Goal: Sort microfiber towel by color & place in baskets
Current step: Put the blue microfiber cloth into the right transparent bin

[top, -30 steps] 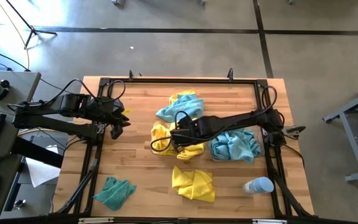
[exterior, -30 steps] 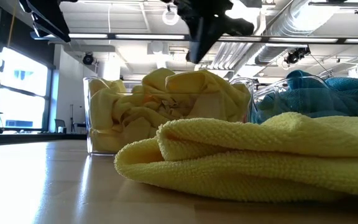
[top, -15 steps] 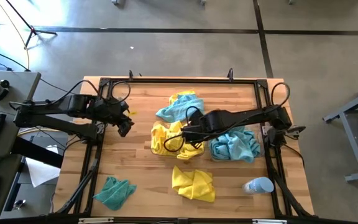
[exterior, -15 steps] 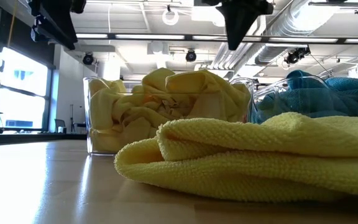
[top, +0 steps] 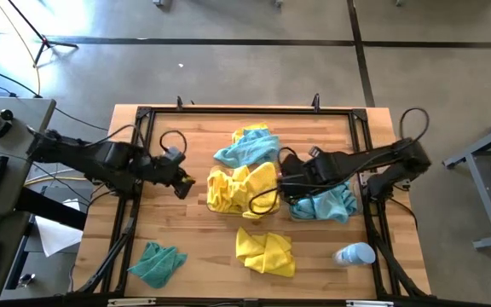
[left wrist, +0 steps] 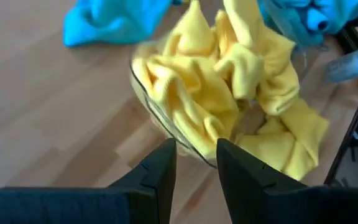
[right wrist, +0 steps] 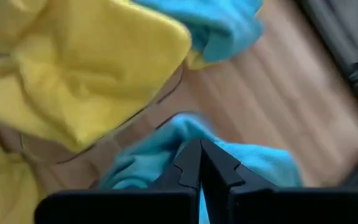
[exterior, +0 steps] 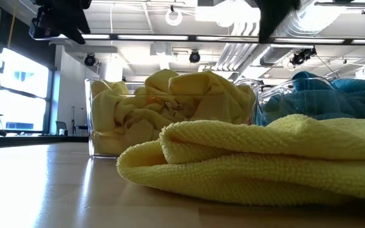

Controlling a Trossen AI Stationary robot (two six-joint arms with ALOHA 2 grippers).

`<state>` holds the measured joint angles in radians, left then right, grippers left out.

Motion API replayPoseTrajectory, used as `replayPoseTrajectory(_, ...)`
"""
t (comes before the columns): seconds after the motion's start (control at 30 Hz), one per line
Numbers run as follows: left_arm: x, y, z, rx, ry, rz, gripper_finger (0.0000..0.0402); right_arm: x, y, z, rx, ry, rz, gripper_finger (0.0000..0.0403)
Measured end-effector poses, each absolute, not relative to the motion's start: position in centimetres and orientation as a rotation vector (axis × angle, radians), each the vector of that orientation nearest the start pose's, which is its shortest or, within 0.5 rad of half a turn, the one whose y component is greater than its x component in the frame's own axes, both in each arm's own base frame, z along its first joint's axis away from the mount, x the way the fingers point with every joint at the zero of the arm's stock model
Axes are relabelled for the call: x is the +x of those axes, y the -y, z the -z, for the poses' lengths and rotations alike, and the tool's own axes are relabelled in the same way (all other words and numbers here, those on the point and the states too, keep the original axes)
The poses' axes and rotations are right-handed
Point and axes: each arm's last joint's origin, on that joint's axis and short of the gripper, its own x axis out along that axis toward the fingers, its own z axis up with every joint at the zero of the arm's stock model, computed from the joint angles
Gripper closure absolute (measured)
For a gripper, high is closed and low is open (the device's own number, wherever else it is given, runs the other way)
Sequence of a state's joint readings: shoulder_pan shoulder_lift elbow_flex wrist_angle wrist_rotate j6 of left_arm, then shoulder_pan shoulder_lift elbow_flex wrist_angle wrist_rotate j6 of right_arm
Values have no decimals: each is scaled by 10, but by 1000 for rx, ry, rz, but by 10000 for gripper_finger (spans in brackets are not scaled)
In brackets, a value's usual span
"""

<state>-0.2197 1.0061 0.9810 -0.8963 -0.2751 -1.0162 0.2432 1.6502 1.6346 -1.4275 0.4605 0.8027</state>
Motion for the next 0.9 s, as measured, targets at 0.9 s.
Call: replayPoseTrajectory(0.9,213,139,-273,-1009,-1083,-714,300,160,-28,-299,528,-729,479,403)
